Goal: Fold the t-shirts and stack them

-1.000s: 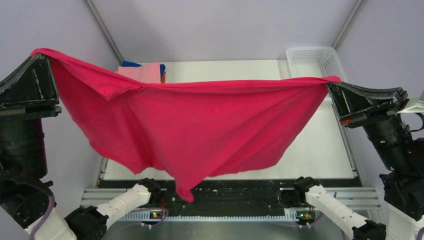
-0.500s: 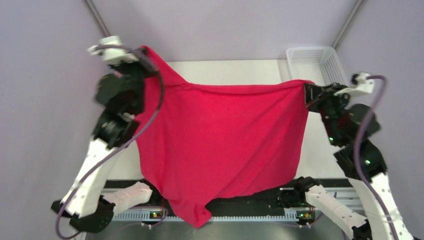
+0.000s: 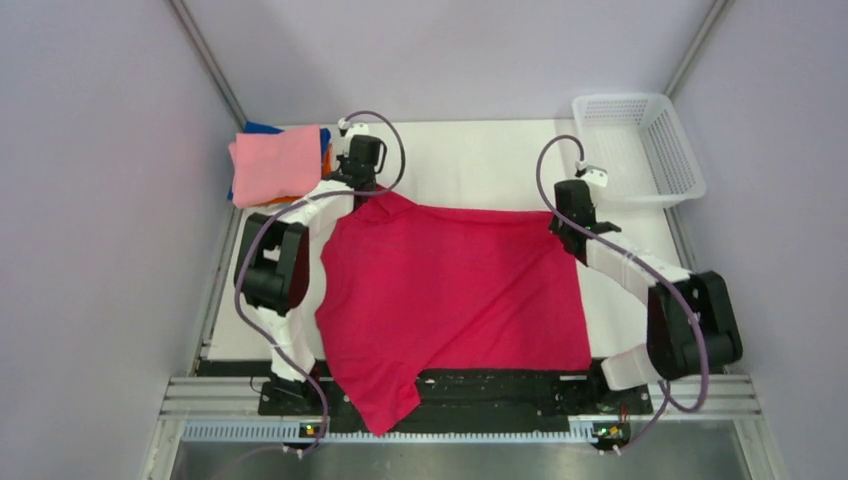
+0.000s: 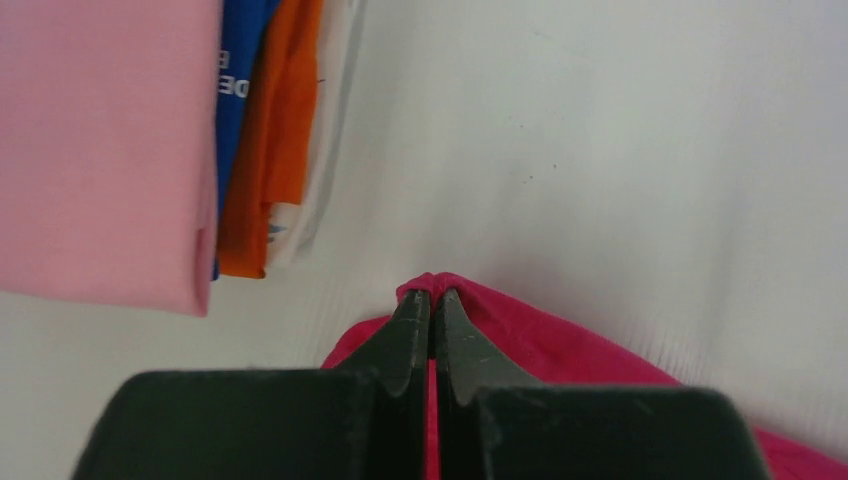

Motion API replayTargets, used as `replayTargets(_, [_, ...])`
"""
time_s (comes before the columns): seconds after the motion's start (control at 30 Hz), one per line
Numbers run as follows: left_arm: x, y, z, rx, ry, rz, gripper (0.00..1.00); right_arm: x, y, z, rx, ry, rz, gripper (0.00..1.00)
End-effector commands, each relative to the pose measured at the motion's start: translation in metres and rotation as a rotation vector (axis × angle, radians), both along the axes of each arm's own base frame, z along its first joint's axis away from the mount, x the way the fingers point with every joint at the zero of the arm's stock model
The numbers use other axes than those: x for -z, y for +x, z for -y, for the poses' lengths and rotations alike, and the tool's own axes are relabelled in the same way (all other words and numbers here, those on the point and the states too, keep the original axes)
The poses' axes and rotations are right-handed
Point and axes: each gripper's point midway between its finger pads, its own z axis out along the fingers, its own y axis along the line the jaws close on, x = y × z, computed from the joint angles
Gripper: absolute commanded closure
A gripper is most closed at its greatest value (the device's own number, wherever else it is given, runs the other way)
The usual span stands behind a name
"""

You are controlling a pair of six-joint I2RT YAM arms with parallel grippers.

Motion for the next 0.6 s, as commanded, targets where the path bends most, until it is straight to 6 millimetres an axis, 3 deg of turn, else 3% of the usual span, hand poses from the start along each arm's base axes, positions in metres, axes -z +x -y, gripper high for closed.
replayTargets(0.0, [-0.030,0.042,0.015,-0.003,-0.069,0.126,1.00,-0.020,0.056,-0.011,-0.029,0.093,0.151,1.00])
replayTargets(0.2, [-0.011,0.058,0.013,-0.015,-0.084,0.088,1.00,0.002,0.081,-0.010,-0.035,0.087,0.104,1.00])
replayTargets(0.5, [0.003,0.082,0.010,-0.013,-0.101,0.052,1.00,0.011,0.102,0.000,-0.003,0.094,0.079,1.00])
replayTargets(0.57, [0.003,0.091,0.013,-0.004,-0.103,0.052,0.93,0.014,0.106,0.002,0.000,0.086,0.068,1.00])
